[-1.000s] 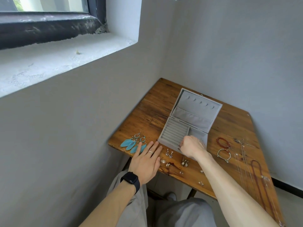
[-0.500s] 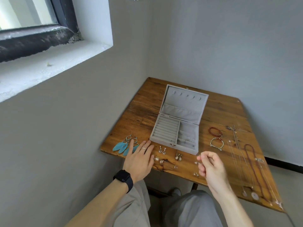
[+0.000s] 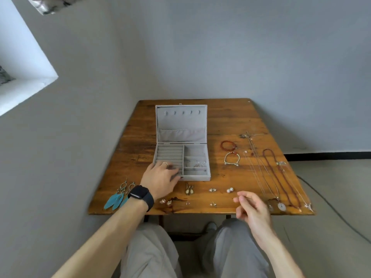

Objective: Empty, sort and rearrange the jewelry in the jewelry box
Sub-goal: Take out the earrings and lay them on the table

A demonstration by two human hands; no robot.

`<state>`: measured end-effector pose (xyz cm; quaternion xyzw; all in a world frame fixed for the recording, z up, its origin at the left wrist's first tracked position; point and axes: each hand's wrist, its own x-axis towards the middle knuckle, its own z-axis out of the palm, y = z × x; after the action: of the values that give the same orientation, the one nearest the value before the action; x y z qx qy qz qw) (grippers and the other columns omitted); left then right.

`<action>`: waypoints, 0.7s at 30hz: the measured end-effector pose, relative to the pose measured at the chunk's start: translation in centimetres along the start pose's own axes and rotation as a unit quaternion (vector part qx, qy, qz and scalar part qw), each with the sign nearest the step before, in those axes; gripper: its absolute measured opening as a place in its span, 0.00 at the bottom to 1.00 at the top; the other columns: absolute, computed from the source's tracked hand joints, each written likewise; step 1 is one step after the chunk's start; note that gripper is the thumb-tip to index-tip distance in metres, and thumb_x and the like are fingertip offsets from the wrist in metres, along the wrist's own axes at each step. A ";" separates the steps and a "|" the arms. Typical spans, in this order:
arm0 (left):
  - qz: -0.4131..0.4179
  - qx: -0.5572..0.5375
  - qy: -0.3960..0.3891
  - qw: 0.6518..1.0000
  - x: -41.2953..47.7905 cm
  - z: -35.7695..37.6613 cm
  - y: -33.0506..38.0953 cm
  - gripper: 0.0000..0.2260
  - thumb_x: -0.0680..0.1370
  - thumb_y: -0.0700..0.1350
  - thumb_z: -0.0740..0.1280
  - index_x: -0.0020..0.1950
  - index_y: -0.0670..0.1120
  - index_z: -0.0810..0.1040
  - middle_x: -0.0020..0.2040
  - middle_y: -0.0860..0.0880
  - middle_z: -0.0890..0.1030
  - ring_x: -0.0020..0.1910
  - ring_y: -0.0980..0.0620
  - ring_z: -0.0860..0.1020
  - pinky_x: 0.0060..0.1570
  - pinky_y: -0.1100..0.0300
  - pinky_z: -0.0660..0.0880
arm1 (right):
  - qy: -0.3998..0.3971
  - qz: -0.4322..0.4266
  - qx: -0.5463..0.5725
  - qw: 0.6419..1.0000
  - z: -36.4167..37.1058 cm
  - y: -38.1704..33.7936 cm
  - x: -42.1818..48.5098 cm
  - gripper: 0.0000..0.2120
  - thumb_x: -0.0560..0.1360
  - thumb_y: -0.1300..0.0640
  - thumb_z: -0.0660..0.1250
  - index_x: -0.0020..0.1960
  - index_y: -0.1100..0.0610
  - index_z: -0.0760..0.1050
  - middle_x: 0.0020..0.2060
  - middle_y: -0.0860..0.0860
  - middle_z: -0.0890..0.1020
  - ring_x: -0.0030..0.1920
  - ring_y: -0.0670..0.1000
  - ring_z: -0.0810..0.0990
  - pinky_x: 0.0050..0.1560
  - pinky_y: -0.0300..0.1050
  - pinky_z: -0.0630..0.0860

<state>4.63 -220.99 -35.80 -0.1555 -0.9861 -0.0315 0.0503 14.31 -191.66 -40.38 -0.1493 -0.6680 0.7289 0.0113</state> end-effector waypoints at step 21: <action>-0.071 0.025 -0.186 0.980 6.2 -3.7 1.4 0.05 0.78 0.52 0.70 0.49 0.52 0.84 0.46 0.53 0.83 0.44 0.52 0.81 0.39 0.58 0.79 | 0.001 -0.005 -0.036 0.999 0.2 0.9 0.8 0.07 0.81 0.62 0.64 0.54 0.54 0.79 0.43 0.49 0.85 0.37 0.53 0.85 0.36 0.42 0.80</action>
<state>-0.44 -218.08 -31.37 -0.0865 -0.9872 0.0196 -0.1327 13.67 -191.82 -41.39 -0.1472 -0.6944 0.7043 0.0102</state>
